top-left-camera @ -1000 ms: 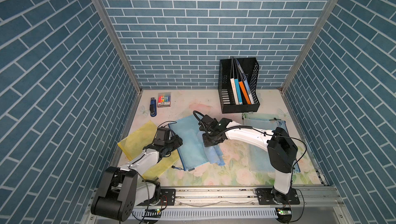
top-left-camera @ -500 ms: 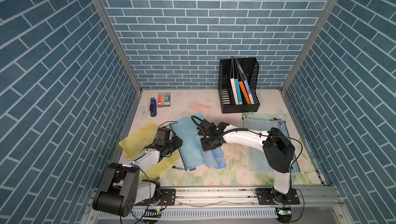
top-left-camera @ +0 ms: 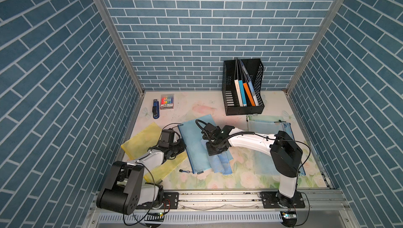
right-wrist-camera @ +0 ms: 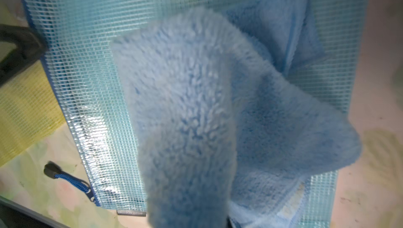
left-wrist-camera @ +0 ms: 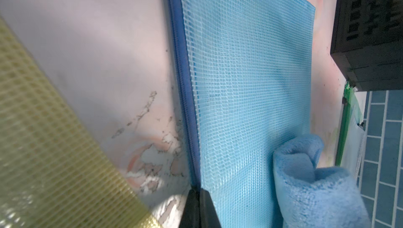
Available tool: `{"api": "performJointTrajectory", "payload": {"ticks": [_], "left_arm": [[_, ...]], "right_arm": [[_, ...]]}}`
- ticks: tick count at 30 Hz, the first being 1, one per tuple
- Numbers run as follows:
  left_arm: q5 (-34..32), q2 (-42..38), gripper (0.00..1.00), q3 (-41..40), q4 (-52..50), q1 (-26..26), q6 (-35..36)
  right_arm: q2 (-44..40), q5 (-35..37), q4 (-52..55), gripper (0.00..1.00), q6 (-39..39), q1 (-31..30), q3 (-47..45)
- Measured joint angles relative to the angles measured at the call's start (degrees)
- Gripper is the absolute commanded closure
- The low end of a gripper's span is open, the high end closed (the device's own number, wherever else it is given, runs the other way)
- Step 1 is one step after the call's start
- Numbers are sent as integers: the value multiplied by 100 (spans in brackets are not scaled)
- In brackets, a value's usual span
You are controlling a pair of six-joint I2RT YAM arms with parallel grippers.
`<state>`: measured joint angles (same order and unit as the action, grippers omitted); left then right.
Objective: Wipe the document bag
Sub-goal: Move the document bag to the center of the board.
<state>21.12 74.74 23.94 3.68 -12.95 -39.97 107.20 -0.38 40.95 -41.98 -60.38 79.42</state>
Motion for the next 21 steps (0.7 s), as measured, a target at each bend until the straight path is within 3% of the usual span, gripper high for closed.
{"api": "performJointTrajectory", "payload": {"ticks": [7,21], "left_arm": [[240,13,100,264,-109,-444,326],[664,564,100,450,-127,-1182,623]], "right_arm": [[-446,286,520,100,48,7,229],[-136,291,330,100,26,181,-33]]}}
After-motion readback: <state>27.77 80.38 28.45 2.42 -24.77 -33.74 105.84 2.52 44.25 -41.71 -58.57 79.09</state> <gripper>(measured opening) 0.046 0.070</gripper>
